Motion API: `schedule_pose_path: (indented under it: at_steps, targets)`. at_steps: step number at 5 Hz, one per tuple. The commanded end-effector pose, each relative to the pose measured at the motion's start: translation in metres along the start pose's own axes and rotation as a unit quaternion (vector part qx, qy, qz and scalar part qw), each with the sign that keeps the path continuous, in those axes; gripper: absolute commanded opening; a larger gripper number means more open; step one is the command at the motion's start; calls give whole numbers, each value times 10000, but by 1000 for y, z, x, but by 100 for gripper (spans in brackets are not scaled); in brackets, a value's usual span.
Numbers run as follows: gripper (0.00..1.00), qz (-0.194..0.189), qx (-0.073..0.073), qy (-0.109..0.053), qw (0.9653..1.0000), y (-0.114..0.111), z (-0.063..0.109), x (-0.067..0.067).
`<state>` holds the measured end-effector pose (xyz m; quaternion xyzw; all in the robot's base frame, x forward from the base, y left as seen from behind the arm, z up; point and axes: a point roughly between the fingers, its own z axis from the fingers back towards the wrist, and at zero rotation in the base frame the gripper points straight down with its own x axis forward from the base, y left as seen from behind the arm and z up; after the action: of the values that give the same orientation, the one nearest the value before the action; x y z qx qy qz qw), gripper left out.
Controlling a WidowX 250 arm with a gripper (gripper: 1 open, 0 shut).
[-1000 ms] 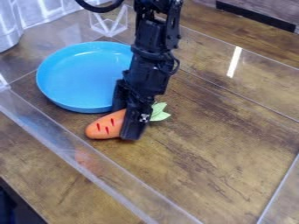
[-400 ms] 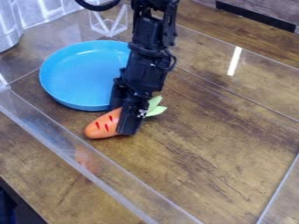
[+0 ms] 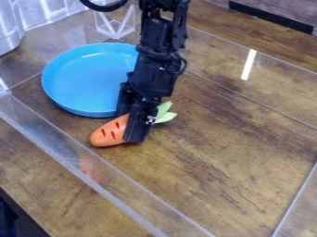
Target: Put the carrot in the blue tray
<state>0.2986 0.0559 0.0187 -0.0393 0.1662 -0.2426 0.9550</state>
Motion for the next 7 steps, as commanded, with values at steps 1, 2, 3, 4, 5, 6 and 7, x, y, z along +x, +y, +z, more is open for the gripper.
schedule_pose_path:
  at_steps: [1,2,3,4,5,6,7]
  targets:
    - [0,161,-111,8,9998,13,-6,-11]
    - [0,165,-126,9,9998,13,-6,-11]
    - [0,171,-141,13,9998,13,-6,-12]
    - [0,178,-155,18,9997,14,-6,-12]
    - [0,183,-168,22,9997,14,-6,-13]
    - [0,188,-181,26,9997,14,-6,-13]
    - [0,193,-194,31,9996,14,-6,-14]
